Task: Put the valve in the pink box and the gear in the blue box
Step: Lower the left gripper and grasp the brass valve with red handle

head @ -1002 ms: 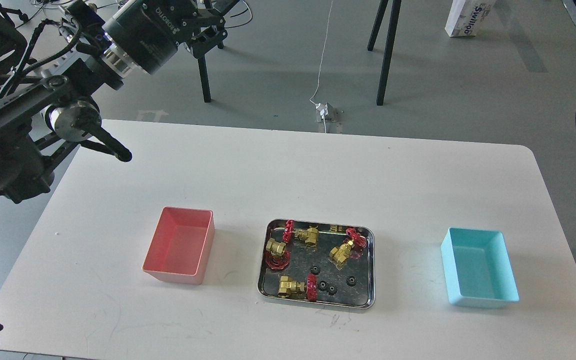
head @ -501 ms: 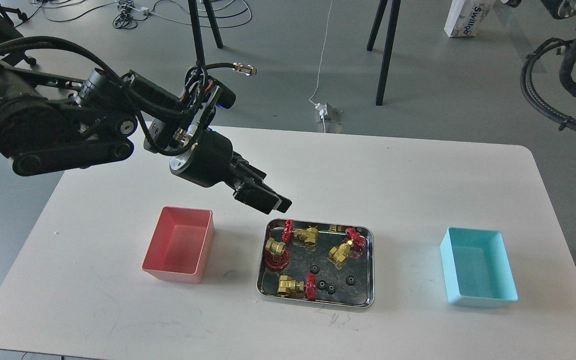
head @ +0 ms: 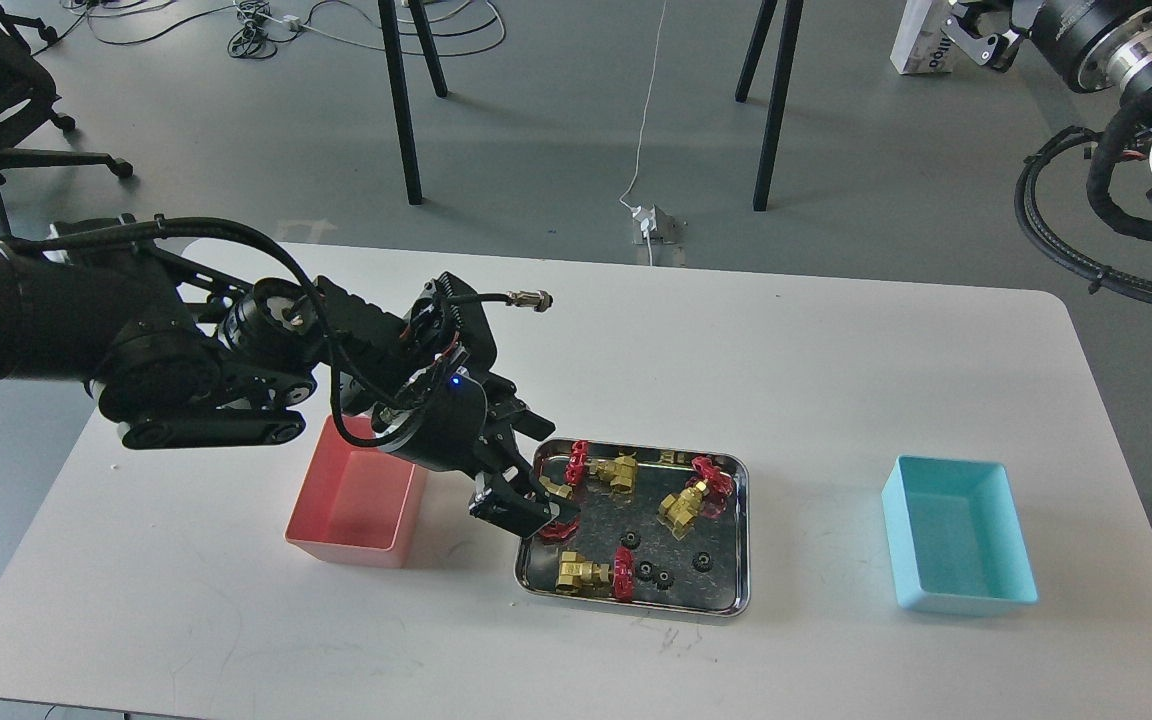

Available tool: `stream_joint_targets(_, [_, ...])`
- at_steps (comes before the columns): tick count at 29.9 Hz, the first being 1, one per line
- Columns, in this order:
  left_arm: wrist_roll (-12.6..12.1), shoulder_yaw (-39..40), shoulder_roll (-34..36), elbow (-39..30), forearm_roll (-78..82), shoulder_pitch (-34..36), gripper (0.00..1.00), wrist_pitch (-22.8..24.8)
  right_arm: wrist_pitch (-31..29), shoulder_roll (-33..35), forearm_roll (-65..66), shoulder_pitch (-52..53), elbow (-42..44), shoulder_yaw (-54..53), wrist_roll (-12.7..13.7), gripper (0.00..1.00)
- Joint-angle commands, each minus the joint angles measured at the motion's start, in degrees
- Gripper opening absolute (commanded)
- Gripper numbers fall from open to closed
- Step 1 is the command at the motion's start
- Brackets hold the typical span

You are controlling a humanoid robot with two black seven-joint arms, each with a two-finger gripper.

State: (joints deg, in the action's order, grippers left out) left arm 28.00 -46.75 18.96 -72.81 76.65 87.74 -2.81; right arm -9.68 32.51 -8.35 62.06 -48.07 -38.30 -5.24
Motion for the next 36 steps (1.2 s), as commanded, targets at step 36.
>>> stream_joint_targets(36, [0.0, -0.1, -9.38, 20.86, 0.61, -16.46, 0.74, -8.97, -0.08, 0.27, 0.0, -3.52, -0.09, -0.02, 0.06, 1.0])
